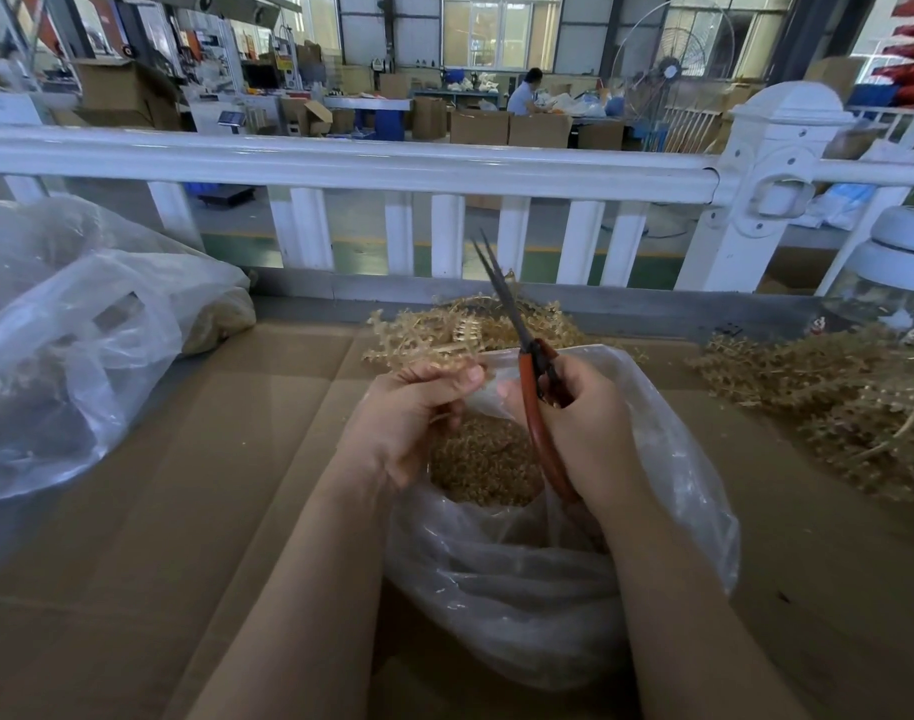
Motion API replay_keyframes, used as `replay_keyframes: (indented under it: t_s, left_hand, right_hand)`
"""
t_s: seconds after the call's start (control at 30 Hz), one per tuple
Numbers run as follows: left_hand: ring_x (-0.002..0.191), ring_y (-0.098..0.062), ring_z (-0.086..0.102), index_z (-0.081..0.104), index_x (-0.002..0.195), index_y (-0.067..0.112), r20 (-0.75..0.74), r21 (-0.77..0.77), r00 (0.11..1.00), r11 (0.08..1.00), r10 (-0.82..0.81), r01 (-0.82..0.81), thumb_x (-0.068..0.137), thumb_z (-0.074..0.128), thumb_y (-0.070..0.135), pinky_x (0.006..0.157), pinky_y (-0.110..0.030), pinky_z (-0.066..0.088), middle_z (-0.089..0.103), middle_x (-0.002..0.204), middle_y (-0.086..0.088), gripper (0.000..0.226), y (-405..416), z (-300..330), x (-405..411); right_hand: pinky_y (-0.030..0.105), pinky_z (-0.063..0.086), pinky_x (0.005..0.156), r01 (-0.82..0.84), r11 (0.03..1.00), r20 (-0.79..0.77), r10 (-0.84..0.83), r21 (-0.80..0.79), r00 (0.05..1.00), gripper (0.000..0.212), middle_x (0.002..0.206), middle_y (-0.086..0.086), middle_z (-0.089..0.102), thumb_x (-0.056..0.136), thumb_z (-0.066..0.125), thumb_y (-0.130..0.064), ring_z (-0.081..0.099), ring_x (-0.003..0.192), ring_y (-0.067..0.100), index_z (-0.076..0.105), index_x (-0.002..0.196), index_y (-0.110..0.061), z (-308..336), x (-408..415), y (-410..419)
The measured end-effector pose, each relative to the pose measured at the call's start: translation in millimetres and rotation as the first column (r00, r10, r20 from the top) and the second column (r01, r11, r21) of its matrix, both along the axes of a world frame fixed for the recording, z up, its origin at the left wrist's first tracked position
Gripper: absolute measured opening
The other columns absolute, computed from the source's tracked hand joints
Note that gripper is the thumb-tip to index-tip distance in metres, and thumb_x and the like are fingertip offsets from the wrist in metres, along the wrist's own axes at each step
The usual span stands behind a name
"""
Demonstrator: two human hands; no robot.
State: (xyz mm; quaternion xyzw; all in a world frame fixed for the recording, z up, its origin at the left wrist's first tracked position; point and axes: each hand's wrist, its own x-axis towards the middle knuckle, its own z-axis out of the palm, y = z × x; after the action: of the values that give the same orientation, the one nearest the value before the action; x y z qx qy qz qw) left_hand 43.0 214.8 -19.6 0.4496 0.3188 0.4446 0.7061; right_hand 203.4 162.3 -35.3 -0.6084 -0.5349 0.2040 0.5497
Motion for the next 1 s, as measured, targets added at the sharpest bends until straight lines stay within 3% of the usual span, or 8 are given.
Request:
replay_keyframes:
  t_s: [0.13,0.3,0.47,0.53,0.63,0.7,0.87,1.0]
  left_hand:
    - [0.056,-0.007,0.046,0.077,0.07,0.015,-0.047,0.026,0.999,0.999,-0.018,0.019,0.066,0.078,0.012,0.05,-0.018,0.038,0.067,0.072,-0.001,0.005,0,-4,3]
    - [0.054,-0.006,0.064,0.079,0.074,0.012,0.002,0.002,1.0,1.0,-0.017,0.017,0.064,0.08,0.008,0.047,-0.013,0.046,0.074,0.072,-0.003,0.011,1,-4,4]
    - [0.067,-0.012,0.067,0.074,0.093,0.0,-0.113,0.036,0.994,0.999,-0.001,0.005,0.052,0.089,0.023,0.055,-0.02,0.05,0.074,0.082,-0.008,0.049,2,-4,2]
    - [0.074,-0.015,0.067,0.072,0.092,0.002,-0.064,0.026,0.997,0.999,-0.036,0.038,0.057,0.086,0.027,0.061,-0.022,0.055,0.074,0.084,-0.007,0.045,3,-2,-1]
    - [0.096,-0.026,0.073,0.067,0.106,0.004,0.081,-0.05,0.997,0.999,-0.016,0.02,0.066,0.078,0.036,0.078,-0.03,0.06,0.076,0.098,-0.012,0.052,4,1,-5]
    - [0.1,-0.03,0.072,0.065,0.111,0.004,0.083,-0.09,0.996,0.996,0.019,-0.012,0.07,0.074,0.043,0.08,-0.033,0.06,0.075,0.099,-0.014,0.057,6,2,-6]
    - [0.062,-0.022,0.072,0.077,0.068,0.009,-0.292,-0.026,0.956,0.999,0.011,-0.019,0.065,0.071,0.063,0.047,-0.023,0.052,0.075,0.084,-0.018,0.054,0,6,-5]
    - [0.04,-0.018,0.057,0.071,0.059,0.006,-0.452,0.074,0.888,0.996,0.081,-0.053,0.073,0.066,0.069,0.036,-0.019,0.039,0.07,0.062,-0.016,0.065,-5,10,-5]
  right_hand:
    - [0.021,0.056,0.063,-0.06,0.998,-0.214,0.064,0.024,0.975,0.022,0.079,-0.001,0.072,0.083,0.081,-0.034,0.067,0.068,0.009,0.069,0.091,-0.017,1,-6,3]
    - [0.036,0.057,0.071,-0.081,0.996,-0.31,0.084,0.021,0.947,0.014,0.07,-0.01,0.067,0.085,0.078,-0.011,0.063,0.067,0.011,0.066,0.085,-0.02,0,-6,4]
    - [0.018,0.051,0.061,-0.038,0.999,-0.277,0.038,0.005,0.96,0.02,0.068,-0.016,0.068,0.084,0.074,-0.003,0.064,0.063,0.0,0.065,0.088,-0.02,0,-8,6]
    - [0.016,0.053,0.062,0.009,1.0,-0.248,-0.003,0.02,0.969,0.019,0.074,-0.014,0.071,0.085,0.075,-0.006,0.067,0.069,0.0,0.064,0.089,-0.021,1,-8,6]
    - [0.035,0.06,0.077,0.073,0.997,-0.227,-0.063,0.035,0.972,0.016,0.09,0.006,0.073,0.088,0.073,-0.008,0.072,0.088,0.019,0.062,0.089,-0.02,0,-8,6]
    - [0.046,0.059,0.084,0.106,0.994,-0.24,-0.099,0.019,0.966,0.014,0.094,0.012,0.072,0.09,0.072,-0.008,0.071,0.092,0.026,0.061,0.089,-0.018,0,-8,7]
    - [0.042,0.059,0.078,0.215,0.976,-0.252,-0.197,0.042,0.947,0.012,0.088,0.014,0.068,0.09,0.071,-0.008,0.067,0.083,0.029,0.063,0.089,-0.016,2,-6,8]
    - [0.034,0.056,0.075,0.239,0.969,-0.262,-0.216,0.061,0.941,0.015,0.092,0.014,0.068,0.086,0.073,-0.008,0.066,0.085,0.026,0.061,0.092,-0.016,3,-4,7]
